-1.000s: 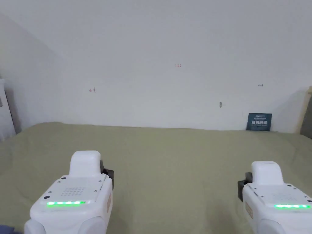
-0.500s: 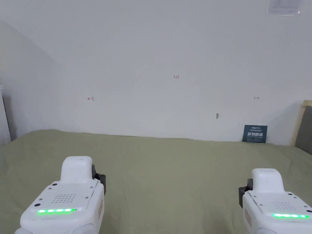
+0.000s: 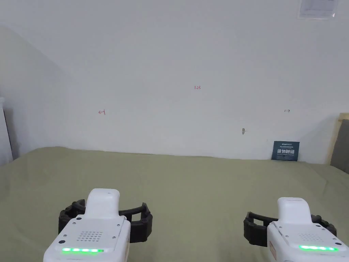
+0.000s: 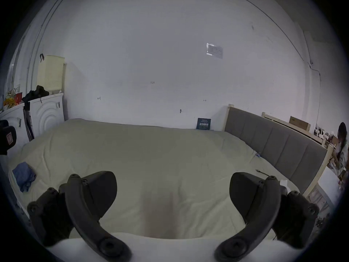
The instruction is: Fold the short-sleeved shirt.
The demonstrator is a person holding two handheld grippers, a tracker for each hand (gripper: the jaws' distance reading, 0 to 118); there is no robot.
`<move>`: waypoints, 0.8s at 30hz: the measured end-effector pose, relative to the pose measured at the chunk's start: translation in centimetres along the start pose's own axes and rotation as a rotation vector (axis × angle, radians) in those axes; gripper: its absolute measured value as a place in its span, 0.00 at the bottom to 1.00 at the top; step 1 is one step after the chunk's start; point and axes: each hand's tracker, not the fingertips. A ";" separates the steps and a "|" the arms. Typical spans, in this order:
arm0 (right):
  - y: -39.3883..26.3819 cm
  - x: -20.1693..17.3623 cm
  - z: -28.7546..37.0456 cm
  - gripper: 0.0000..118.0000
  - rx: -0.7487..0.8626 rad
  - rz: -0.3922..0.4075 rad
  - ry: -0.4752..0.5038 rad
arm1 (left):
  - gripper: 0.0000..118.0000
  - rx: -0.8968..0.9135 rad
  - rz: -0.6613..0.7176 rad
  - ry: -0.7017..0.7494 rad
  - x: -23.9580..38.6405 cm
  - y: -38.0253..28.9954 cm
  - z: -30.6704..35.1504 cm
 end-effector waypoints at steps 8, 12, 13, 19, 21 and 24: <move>-1.3 -0.3 0.3 0.99 0.013 0.028 0.009 | 1.00 -0.031 0.010 -0.001 0.5 -1.3 -0.6; -1.4 -0.3 0.6 0.99 0.016 0.020 0.017 | 1.00 -0.036 0.011 -0.003 0.5 -1.5 -0.7; -1.5 -0.3 0.6 0.99 0.018 0.018 0.020 | 1.00 -0.031 0.012 -0.004 0.4 -1.5 -0.6; -1.5 -0.1 1.1 0.99 0.050 -0.002 0.028 | 1.00 -0.023 0.021 -0.008 0.1 -1.5 -0.6; -1.5 0.1 1.2 0.99 0.056 -0.004 0.034 | 1.00 -0.022 0.026 -0.010 0.0 -1.5 -0.6; -1.5 0.3 1.4 0.99 0.075 -0.011 0.046 | 1.00 -0.010 0.034 -0.019 -0.1 -1.6 -0.4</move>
